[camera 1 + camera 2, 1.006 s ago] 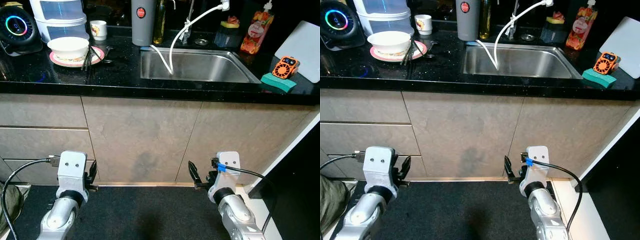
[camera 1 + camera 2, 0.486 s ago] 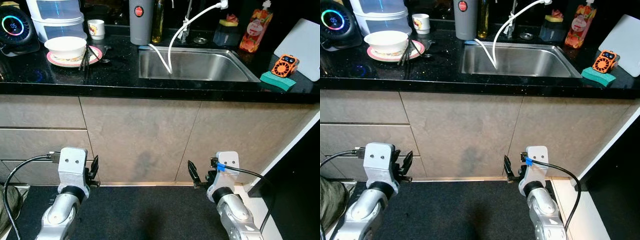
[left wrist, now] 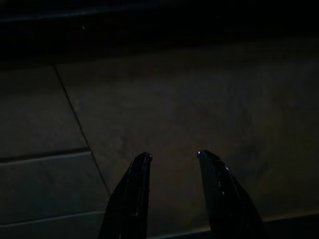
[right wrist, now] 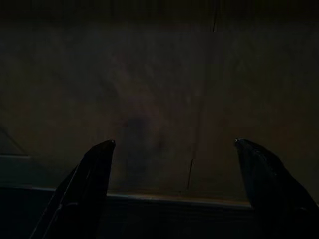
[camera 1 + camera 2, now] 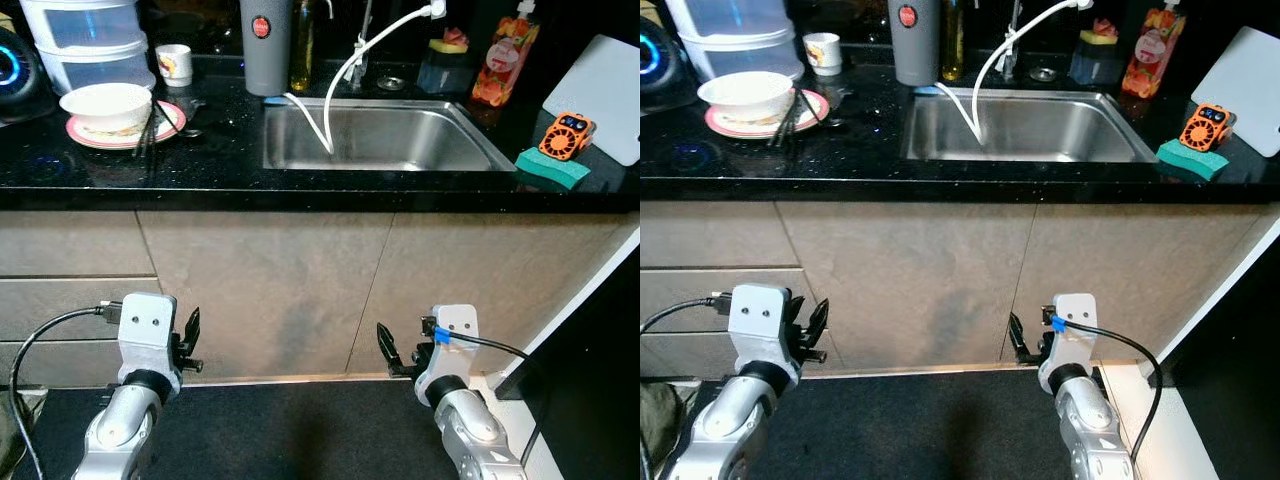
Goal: Kitchen organization
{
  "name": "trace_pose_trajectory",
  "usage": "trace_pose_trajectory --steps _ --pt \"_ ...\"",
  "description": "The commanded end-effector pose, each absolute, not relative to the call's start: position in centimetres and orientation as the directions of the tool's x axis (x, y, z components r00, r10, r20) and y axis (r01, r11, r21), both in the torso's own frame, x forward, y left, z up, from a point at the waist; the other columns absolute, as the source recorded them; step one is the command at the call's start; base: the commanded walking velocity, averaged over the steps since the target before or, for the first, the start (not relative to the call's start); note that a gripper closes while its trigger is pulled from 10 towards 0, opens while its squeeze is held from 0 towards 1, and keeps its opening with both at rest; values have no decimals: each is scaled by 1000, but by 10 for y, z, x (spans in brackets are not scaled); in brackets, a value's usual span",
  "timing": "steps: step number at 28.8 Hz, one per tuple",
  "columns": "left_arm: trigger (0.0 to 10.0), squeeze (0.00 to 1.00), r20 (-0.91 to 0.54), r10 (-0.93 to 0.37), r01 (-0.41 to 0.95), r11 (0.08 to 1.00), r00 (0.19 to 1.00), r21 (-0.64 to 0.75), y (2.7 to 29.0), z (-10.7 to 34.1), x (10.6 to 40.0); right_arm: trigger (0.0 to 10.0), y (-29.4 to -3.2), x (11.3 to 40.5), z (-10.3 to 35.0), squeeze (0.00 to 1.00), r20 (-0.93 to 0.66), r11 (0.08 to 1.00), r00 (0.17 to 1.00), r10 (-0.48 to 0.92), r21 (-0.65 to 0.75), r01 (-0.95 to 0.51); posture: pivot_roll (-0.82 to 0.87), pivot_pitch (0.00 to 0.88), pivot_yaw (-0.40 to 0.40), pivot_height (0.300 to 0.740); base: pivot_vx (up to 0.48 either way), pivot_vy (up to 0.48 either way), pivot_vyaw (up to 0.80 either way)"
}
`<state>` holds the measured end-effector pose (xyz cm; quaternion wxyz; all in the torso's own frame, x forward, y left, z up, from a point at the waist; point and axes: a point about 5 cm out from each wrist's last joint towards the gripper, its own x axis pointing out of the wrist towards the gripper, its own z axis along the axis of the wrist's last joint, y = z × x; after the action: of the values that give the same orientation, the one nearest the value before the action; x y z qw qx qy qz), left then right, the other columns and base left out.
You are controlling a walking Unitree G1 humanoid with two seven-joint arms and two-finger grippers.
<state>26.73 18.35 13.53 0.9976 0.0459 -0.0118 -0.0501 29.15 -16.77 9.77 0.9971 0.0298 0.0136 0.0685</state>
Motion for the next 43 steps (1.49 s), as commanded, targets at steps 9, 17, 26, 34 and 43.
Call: trace_pose_trajectory --steps 9,17,26,34,43 --pt "10000 0 10 -86 84 993 996 84 189 131 264 10000 -165 291 96 0 -24 987 989 146 71 -144 0 109 -16 740 351 0 0" --pt "10000 0 13 -94 93 991 995 92 188 132 265 10000 -165 291 96 0 -24 987 989 143 73 -141 1 108 -15 740 347 0 0" --pt "10000 0 219 -372 344 926 902 155 148 194 257 10000 -143 279 161 0 273 810 885 377 368 -458 5 111 -16 740 324 0 0" --pt "10000 0 394 -597 602 788 699 126 108 253 234 10000 -118 233 232 0 486 293 425 764 325 -899 2 99 -16 740 128 0 0" --pt "10000 0 501 -221 246 969 836 16 158 296 273 10000 -144 296 284 0 517 703 751 411 345 -623 6 96 -9 740 0 0 0"
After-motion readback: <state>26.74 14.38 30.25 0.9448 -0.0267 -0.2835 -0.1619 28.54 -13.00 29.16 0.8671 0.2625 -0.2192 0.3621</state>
